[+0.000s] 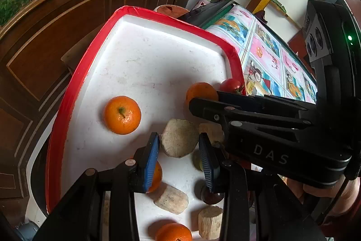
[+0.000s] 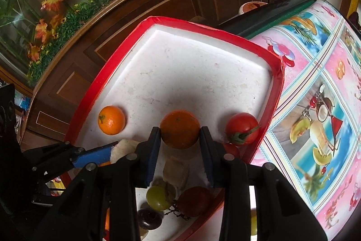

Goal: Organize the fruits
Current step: 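Lower and open left tool to drop the rice cake while right tool releases the orange, then lift both open tools up and away from the tray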

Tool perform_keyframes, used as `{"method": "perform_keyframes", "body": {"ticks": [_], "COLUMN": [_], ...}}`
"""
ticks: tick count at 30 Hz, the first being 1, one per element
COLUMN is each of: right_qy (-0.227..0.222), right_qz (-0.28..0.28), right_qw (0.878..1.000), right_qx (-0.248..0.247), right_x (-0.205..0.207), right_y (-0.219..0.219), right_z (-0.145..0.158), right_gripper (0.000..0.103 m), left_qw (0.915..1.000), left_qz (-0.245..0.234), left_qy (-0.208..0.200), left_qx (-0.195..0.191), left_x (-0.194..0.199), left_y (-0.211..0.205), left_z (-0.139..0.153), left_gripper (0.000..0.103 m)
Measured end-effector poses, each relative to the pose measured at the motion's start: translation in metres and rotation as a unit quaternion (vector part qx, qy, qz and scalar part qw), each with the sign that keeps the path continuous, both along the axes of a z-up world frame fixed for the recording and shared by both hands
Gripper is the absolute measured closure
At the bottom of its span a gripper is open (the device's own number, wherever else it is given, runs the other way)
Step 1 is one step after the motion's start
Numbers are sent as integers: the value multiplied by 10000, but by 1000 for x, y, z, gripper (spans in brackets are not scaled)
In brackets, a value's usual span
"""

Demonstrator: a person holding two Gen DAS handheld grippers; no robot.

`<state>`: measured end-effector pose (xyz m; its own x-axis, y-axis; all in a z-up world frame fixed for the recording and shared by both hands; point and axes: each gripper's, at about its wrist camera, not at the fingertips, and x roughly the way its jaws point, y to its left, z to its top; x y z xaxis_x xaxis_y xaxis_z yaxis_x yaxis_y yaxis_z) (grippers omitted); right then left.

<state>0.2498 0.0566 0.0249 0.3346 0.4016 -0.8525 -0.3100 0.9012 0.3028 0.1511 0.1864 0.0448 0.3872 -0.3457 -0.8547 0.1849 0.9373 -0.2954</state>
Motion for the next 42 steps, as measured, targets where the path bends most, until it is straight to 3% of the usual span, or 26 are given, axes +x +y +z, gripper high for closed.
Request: {"method": "perform_keyframes", "body": {"ticks": [20,26,31,33,34,38,42], "right_qy": [-172,-337,-465,-488,-510,-630,-790], "right_qz": [-103,-142,-215,-244,-259,-289,-265], "right_qw": [9998,9992,9984,9981,9980,9972,9964], "right_qx": [79,158,228,272,284,265,169], "right_x": [-19,-37,-58,-65,-71,-91,-113], "right_y": [-9,-20,-33,-36,-40,-50,-57], "right_z": [19,36,49,53,55,62,70], "right_gripper": [64,55,45,41,39,34,26], "left_qw": [9999,9996,9967,9947,9934,9892,9791], "left_qz": [81,111,312,343,360,606,883], "left_qy": [-46,-200,-666,-804,-775,-881,-1105], "left_qx": [92,164,350,545,761,1001,1461], "left_x": [-17,-30,-48,-54,-57,-72,-91], "left_y": [-6,-9,-8,-9,-10,-8,-5], "left_z": [7,19,35,40,41,48,62], "left_gripper": [66,52,24,18,18,18,18]}}
